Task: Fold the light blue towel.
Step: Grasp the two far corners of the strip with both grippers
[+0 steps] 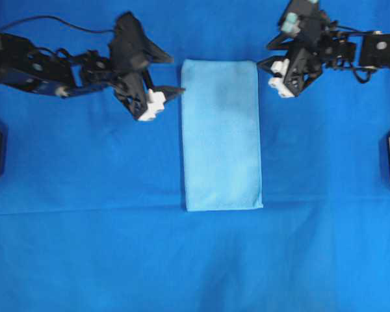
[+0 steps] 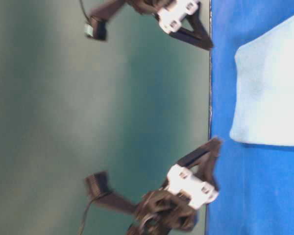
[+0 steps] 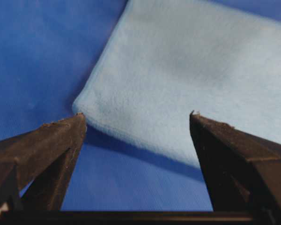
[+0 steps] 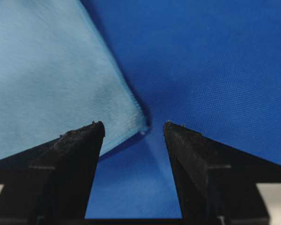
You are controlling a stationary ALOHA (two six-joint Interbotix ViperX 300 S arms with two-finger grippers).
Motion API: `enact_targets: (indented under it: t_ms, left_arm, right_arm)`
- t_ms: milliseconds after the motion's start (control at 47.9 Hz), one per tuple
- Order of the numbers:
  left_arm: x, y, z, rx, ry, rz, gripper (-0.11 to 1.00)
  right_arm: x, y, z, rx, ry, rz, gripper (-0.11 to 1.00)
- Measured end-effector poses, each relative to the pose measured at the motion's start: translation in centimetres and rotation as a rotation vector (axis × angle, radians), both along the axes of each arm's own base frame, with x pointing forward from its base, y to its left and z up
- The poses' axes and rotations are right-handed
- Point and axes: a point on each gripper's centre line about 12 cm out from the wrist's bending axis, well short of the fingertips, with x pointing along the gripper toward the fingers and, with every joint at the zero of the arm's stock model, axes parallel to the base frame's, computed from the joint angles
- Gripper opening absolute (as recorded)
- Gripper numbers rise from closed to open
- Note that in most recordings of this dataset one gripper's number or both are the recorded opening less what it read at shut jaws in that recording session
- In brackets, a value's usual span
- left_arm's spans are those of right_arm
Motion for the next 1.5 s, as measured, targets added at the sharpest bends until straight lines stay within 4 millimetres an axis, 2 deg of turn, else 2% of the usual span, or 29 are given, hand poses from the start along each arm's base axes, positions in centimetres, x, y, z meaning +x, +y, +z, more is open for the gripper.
enact_targets:
  t_ms: [313,585,668,731,877,1003,1274,1379,1504]
  left_arm:
    - [1.4,3.4,-3.7,-0.025,0.056,0.070,0.85]
    - [1.3,4.2,-4.9,-0.031,0.077,0.085,0.83]
    - [1.3,4.2,-4.8,-0.031,0.075,0.085,0.77]
    - [1.3,4.2,-4.9,-0.032,0.078,0.085,0.68]
    - [1.1,4.0,-5.1,-0.038,0.094,0.083,0.28]
    - [1.2,3.7,-5.2,-0.028,0.103,0.066,0.03]
    - [1.2,3.6,-5.0,-0.013,0.112,0.053,0.02]
    - [1.4,3.8,-4.1,0.006,0.100,0.047,0.02]
    - [1.8,4.2,-2.4,0.052,0.083,0.032,0.02]
  right_arm:
    - [1.4,-1.4,-3.1,0.032,0.064,-0.004,0.59]
    - [2.0,-1.8,-4.9,0.059,0.068,-0.001,0.58]
    - [2.0,-2.0,-5.2,0.062,0.073,-0.003,0.56]
    - [2.0,-2.0,-5.3,0.063,0.075,-0.003,0.48]
    - [2.1,-1.7,-5.4,0.065,0.085,0.004,0.08]
    - [1.8,-1.6,-5.5,0.069,0.098,-0.005,0.05]
    - [1.3,-1.4,-5.5,0.078,0.107,-0.016,0.05]
    - [0.8,-1.3,-5.1,0.074,0.118,-0.024,0.05]
    - [0.5,-1.7,-3.7,0.055,0.113,-0.045,0.05]
